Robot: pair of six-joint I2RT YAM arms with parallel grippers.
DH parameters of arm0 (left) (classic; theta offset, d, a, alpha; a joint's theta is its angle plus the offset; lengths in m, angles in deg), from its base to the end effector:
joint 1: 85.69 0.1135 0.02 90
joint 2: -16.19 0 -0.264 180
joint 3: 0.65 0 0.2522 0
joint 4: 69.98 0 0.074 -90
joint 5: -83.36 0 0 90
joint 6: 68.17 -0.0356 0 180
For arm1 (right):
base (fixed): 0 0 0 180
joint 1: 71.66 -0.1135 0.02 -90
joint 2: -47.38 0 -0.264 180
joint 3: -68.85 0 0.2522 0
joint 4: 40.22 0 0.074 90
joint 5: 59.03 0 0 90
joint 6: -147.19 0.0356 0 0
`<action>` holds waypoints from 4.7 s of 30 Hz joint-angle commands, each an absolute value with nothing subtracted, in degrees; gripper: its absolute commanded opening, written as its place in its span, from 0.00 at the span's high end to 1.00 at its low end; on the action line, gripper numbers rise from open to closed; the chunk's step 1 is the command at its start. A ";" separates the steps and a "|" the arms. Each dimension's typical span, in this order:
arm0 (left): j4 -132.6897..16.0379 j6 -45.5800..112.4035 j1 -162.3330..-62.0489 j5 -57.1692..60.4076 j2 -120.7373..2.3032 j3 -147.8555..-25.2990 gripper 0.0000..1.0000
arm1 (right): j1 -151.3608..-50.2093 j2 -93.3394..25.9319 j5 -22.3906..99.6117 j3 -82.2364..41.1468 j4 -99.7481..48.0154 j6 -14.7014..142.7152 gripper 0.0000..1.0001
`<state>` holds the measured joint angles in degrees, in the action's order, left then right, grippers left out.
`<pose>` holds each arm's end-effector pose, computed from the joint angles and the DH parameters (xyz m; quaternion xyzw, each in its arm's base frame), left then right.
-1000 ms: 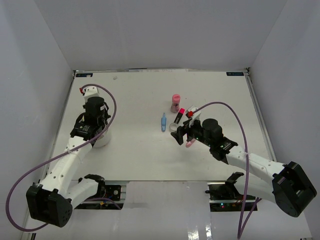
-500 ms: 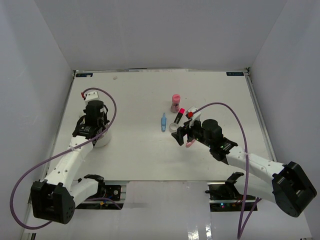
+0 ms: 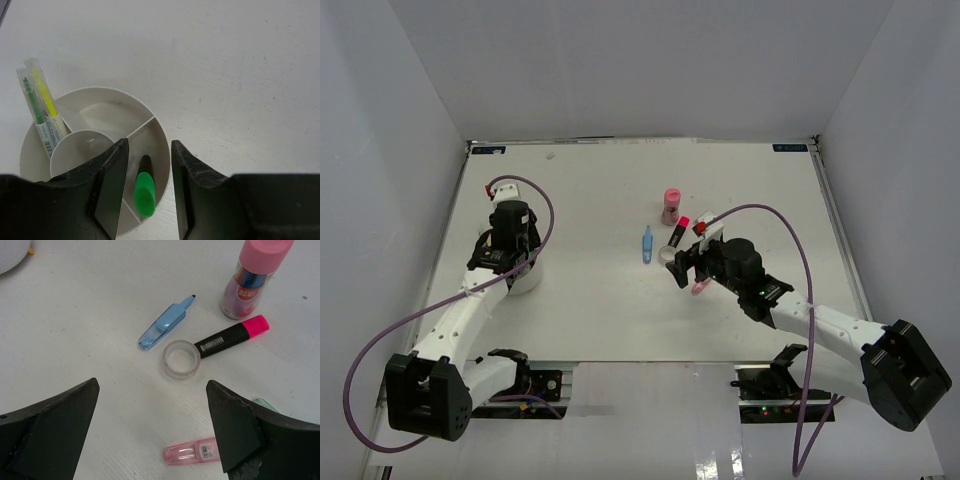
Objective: Sort the stationery into containers
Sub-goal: Place the pen in the storage box, then pick up the pen from the center of the board, then place the pen in the storage box.
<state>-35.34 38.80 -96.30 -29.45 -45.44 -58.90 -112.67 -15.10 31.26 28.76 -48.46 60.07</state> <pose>0.2291 -0.0289 0.2651 -0.1354 0.8750 0.0702 0.4595 0.1791 0.1560 0.2248 -0.2591 0.7450 0.2315 0.5693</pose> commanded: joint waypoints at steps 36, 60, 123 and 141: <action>-39.61 39.06 -98.00 -13.67 -32.94 -55.89 0.05 | -110.59 -58.61 -7.44 -6.61 -30.85 87.78 0.25; -39.79 39.06 -98.52 -13.23 -33.29 -55.72 0.05 | -109.89 -60.20 -9.90 -0.11 -36.39 90.77 0.54; -48.14 65.69 -128.67 5.93 -63.01 -77.16 0.99 | -119.21 -6.15 28.77 35.49 -64.87 58.51 0.45; -27.31 49.79 -118.77 -34.23 -46.93 -74.88 1.00 | -119.21 -6.06 24.91 35.23 -61.53 58.95 0.10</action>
